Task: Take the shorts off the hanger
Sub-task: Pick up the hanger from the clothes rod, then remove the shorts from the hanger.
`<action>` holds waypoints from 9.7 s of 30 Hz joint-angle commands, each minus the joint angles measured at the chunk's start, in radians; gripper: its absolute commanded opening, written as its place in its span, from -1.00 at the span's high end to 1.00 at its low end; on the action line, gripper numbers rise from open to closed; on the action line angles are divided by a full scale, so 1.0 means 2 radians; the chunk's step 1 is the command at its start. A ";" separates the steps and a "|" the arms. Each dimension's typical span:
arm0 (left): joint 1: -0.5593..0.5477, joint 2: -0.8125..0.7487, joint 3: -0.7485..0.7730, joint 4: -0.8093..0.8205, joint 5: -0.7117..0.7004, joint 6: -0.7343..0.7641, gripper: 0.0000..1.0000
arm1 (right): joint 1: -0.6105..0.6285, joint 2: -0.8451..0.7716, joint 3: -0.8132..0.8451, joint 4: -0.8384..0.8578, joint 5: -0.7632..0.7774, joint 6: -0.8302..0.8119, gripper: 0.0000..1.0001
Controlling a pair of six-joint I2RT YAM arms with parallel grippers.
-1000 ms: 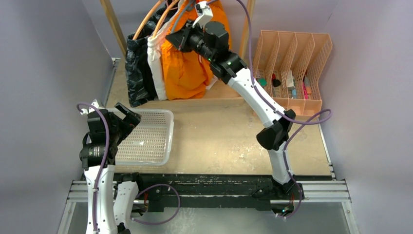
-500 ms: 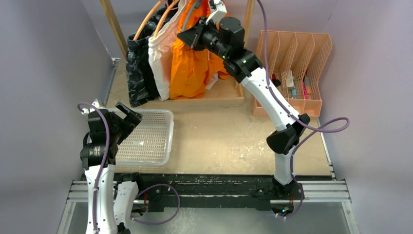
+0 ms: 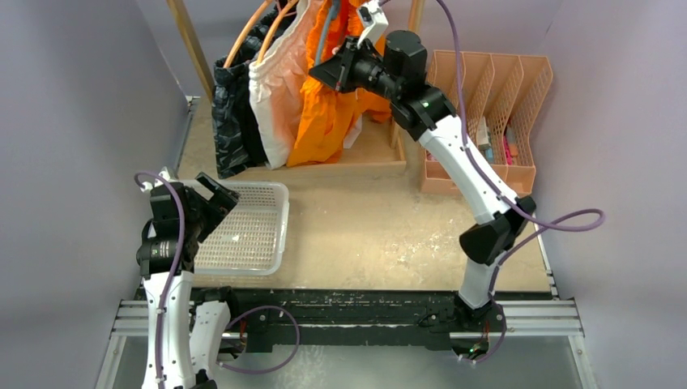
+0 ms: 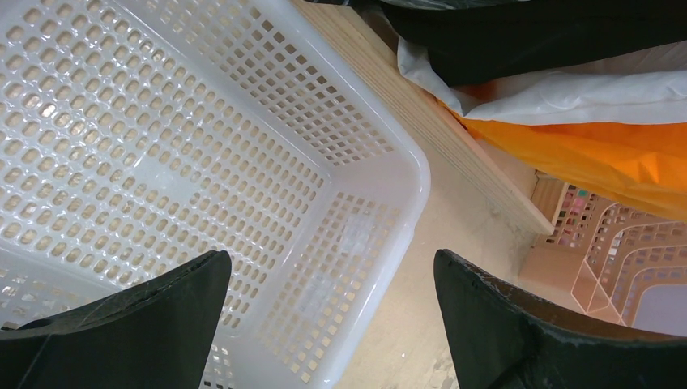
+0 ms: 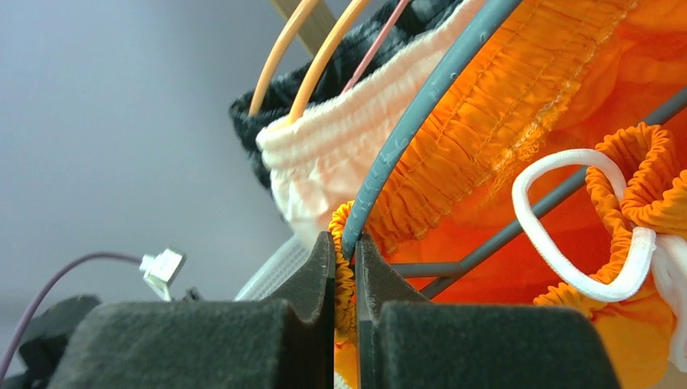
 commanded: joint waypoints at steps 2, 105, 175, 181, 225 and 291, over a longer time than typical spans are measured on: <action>0.001 -0.009 -0.001 0.031 0.016 -0.008 -0.91 | 0.002 -0.097 -0.066 0.063 -0.054 -0.022 1.00; -0.602 0.238 0.237 0.090 -0.009 0.050 1.00 | 0.022 -0.571 -0.719 0.121 0.001 -0.216 -0.60; -0.647 0.185 0.179 0.042 0.018 0.018 1.00 | -0.101 -0.348 -0.536 -0.073 0.195 -0.078 1.00; -0.647 0.176 0.178 0.047 0.021 0.017 1.00 | -0.122 -0.332 -0.538 -0.076 0.182 -0.081 1.00; -0.647 0.117 0.161 0.174 0.032 0.025 1.00 | -0.275 -0.301 -0.648 -0.015 -0.014 -0.095 1.00; -0.647 0.258 0.165 0.172 -0.095 -0.021 0.99 | -0.087 -0.506 -0.730 0.240 -0.078 0.267 1.00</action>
